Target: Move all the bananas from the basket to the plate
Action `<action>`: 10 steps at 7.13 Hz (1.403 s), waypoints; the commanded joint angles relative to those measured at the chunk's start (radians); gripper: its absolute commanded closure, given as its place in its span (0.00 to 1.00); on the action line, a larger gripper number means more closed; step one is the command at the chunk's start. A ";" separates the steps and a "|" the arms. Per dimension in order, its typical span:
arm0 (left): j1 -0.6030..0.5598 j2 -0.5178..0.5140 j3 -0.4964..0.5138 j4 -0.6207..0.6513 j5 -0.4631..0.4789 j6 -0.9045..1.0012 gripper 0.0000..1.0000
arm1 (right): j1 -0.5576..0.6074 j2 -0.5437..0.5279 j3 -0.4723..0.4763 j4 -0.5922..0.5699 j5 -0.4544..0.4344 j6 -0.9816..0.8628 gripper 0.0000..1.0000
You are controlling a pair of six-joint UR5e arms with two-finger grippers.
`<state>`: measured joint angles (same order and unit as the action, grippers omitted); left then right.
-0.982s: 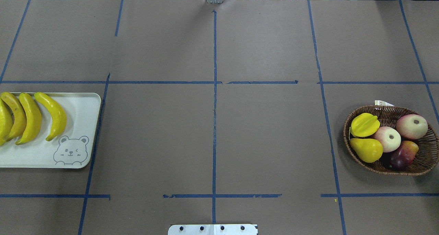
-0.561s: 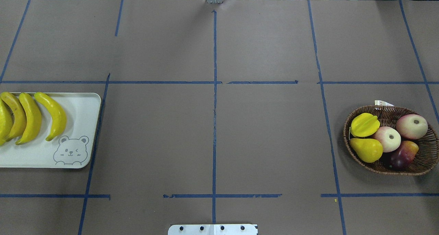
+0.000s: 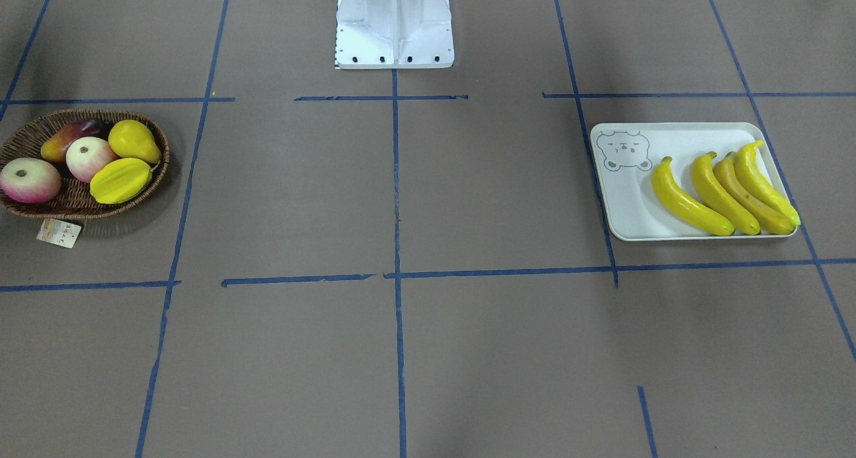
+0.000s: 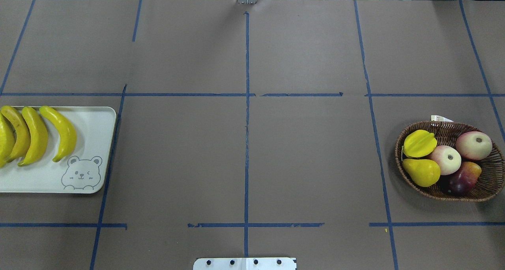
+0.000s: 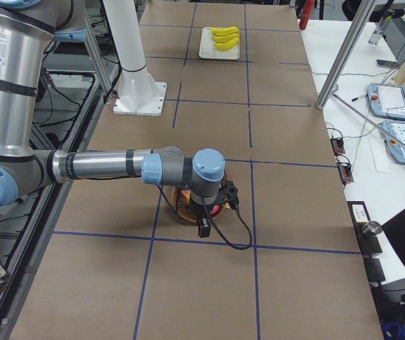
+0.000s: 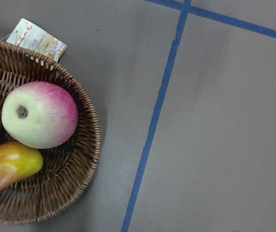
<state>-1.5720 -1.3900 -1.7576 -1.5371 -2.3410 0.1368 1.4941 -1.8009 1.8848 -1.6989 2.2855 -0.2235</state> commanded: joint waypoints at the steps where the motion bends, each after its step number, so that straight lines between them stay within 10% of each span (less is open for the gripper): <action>1: -0.003 0.000 -0.022 -0.003 0.012 -0.003 0.00 | 0.000 0.000 0.002 0.001 0.003 0.016 0.01; 10: 0.000 0.051 -0.042 0.006 0.026 0.003 0.00 | 0.002 -0.015 0.022 0.002 0.005 0.018 0.00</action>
<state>-1.5730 -1.3456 -1.8010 -1.5323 -2.3154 0.1394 1.4945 -1.8100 1.8983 -1.6971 2.2896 -0.2058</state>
